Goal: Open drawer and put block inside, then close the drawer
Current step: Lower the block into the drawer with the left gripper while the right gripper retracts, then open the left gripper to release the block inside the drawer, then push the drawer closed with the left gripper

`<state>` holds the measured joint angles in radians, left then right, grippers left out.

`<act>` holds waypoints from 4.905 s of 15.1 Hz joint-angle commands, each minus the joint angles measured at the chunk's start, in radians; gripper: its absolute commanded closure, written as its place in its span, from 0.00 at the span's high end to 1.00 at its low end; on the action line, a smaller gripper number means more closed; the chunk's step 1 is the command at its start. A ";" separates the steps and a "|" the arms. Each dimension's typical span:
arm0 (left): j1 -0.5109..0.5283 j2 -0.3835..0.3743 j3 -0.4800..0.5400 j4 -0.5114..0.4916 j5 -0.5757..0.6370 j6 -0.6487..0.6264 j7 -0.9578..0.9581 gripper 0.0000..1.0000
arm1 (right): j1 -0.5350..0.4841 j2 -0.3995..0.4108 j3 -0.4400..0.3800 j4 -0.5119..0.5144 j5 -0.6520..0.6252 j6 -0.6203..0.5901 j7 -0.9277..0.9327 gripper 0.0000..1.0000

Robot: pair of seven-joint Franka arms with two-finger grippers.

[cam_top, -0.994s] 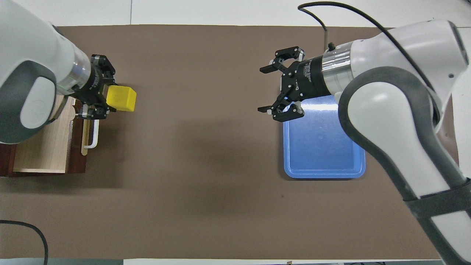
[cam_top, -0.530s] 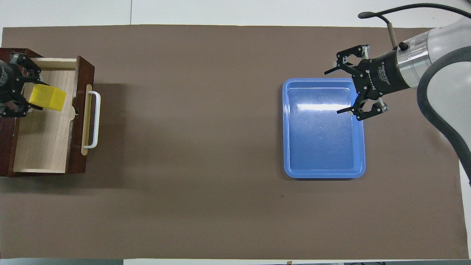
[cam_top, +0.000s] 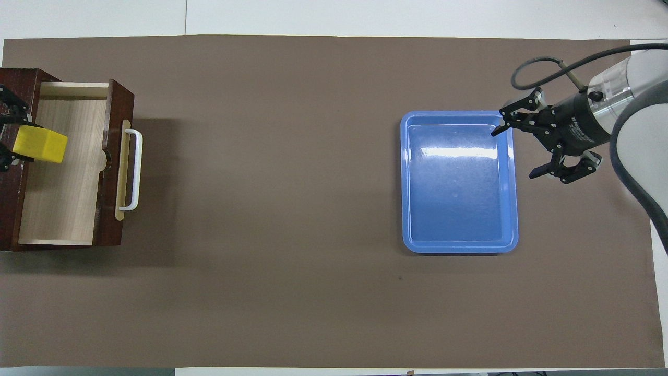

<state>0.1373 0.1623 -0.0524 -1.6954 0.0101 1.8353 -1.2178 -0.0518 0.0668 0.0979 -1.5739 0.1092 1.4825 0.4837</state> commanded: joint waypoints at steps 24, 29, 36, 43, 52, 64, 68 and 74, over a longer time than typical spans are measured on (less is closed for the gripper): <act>0.015 -0.099 -0.003 -0.286 -0.036 0.206 -0.144 0.00 | -0.066 -0.091 0.019 -0.015 -0.128 -0.018 -0.498 1.00; 0.005 -0.101 -0.004 -0.264 -0.036 0.179 -0.167 1.00 | -0.065 -0.094 0.017 -0.017 -0.128 -0.013 -0.496 1.00; -0.106 -0.087 -0.010 -0.006 -0.039 -0.076 -0.227 1.00 | -0.059 -0.094 0.017 -0.018 -0.128 -0.007 -0.496 1.00; -0.239 -0.090 -0.010 -0.113 0.002 -0.001 -0.316 1.00 | -0.063 -0.094 0.017 -0.018 -0.115 -0.011 -0.494 1.00; -0.162 -0.063 -0.009 -0.214 0.048 0.165 -0.211 1.00 | -0.062 -0.096 0.017 -0.023 -0.117 -0.007 -0.502 1.00; -0.039 -0.055 -0.003 -0.184 0.154 0.165 -0.112 1.00 | -0.056 -0.097 0.017 -0.026 -0.117 -0.002 -0.502 1.00; 0.007 -0.058 -0.001 -0.171 0.157 0.165 -0.063 1.00 | -0.057 -0.097 0.017 -0.024 -0.115 -0.002 -0.502 1.00; 0.057 -0.061 -0.001 -0.171 0.177 0.168 -0.042 1.00 | -0.057 -0.097 0.017 -0.026 -0.114 -0.002 -0.502 1.00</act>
<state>0.1590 0.1078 -0.0518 -1.8705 0.1465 1.9991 -1.2807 -0.0973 -0.0193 0.1076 -1.5915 -0.0252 1.4689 -0.0273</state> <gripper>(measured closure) 0.000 0.000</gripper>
